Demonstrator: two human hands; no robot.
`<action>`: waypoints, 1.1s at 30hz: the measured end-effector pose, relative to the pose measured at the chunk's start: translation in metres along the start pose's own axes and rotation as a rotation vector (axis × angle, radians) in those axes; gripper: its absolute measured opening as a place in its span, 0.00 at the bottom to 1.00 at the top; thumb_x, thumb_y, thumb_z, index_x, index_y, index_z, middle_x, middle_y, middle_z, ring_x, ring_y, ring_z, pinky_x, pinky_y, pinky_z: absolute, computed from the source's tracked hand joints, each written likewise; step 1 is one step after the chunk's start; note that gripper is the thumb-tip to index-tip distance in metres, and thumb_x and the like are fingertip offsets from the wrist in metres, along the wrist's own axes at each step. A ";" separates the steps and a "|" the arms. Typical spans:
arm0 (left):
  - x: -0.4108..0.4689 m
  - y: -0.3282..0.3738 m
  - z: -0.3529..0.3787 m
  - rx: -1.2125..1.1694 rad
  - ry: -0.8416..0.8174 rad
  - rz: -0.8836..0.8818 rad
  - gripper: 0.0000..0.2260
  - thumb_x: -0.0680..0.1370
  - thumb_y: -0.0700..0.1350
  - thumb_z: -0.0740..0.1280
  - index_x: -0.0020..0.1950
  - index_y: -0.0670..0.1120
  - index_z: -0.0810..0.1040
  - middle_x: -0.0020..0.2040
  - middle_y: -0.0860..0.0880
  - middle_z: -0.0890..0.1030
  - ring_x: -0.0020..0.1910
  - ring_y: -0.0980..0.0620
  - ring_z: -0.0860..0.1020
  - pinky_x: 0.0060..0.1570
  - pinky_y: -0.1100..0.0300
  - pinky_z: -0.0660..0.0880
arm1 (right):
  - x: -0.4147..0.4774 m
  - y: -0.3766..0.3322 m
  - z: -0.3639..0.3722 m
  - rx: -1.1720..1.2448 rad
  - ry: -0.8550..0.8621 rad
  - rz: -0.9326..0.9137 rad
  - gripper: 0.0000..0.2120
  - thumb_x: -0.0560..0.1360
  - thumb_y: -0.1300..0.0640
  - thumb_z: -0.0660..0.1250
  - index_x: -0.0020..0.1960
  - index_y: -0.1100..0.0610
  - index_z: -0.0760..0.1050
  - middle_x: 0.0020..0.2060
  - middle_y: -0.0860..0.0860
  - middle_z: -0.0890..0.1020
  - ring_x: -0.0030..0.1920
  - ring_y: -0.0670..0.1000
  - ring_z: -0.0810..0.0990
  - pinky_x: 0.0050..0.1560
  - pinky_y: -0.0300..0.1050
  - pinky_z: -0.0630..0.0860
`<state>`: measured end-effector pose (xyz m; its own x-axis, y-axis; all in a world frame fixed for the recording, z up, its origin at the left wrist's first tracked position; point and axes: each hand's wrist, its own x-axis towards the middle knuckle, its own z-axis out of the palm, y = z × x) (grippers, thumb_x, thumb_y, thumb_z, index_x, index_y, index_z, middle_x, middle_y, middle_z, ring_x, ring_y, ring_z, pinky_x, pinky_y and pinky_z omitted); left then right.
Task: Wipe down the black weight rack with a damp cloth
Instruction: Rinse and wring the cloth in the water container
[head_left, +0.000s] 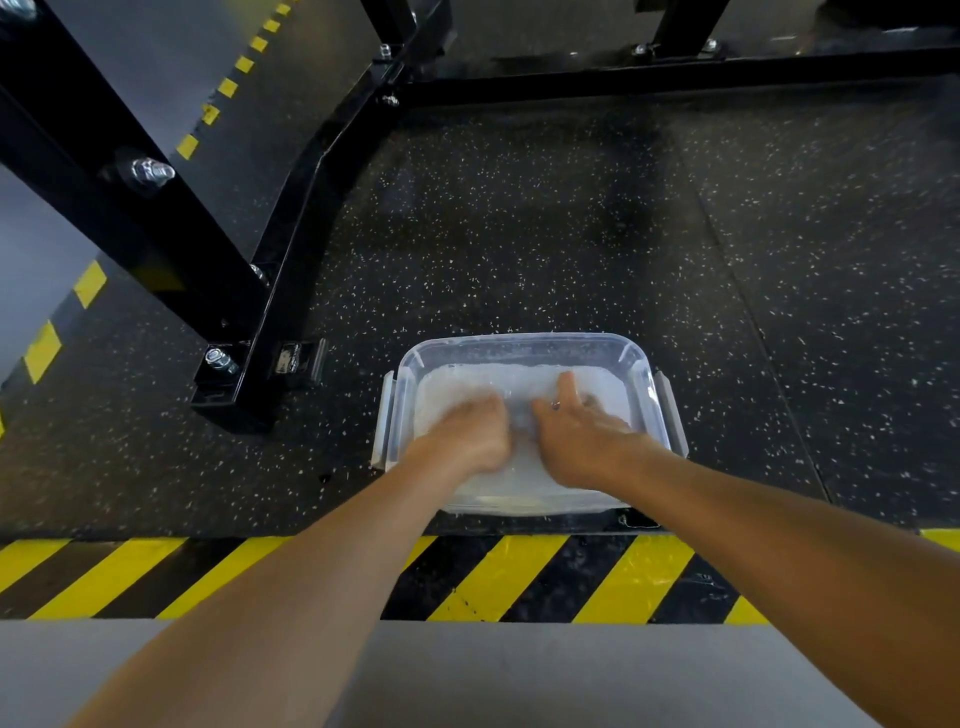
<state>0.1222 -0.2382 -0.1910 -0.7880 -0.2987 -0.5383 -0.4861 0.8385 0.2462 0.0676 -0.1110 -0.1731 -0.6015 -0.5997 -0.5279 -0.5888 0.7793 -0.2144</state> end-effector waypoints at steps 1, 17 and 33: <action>0.000 0.001 0.001 0.045 0.007 0.003 0.14 0.83 0.39 0.59 0.68 0.39 0.72 0.62 0.40 0.77 0.56 0.44 0.77 0.53 0.54 0.73 | -0.001 -0.001 0.000 0.019 -0.019 0.021 0.24 0.80 0.64 0.56 0.75 0.56 0.61 0.78 0.56 0.46 0.71 0.62 0.64 0.67 0.58 0.69; -0.010 0.016 -0.013 -1.227 -0.238 -0.215 0.15 0.84 0.44 0.56 0.43 0.38 0.75 0.34 0.37 0.76 0.18 0.50 0.69 0.16 0.67 0.58 | 0.010 -0.025 -0.007 0.704 0.194 0.215 0.11 0.83 0.60 0.55 0.64 0.62 0.65 0.43 0.62 0.80 0.32 0.56 0.76 0.29 0.46 0.75; -0.004 0.003 -0.001 0.098 -0.016 0.037 0.18 0.81 0.36 0.60 0.71 0.42 0.69 0.67 0.41 0.74 0.64 0.42 0.74 0.61 0.53 0.72 | 0.005 0.000 0.000 0.055 -0.041 -0.025 0.17 0.80 0.66 0.59 0.68 0.62 0.71 0.68 0.58 0.72 0.65 0.58 0.73 0.64 0.49 0.71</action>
<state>0.1237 -0.2347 -0.1875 -0.7982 -0.2599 -0.5434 -0.4166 0.8898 0.1864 0.0649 -0.1140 -0.1756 -0.5633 -0.6121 -0.5550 -0.5721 0.7736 -0.2725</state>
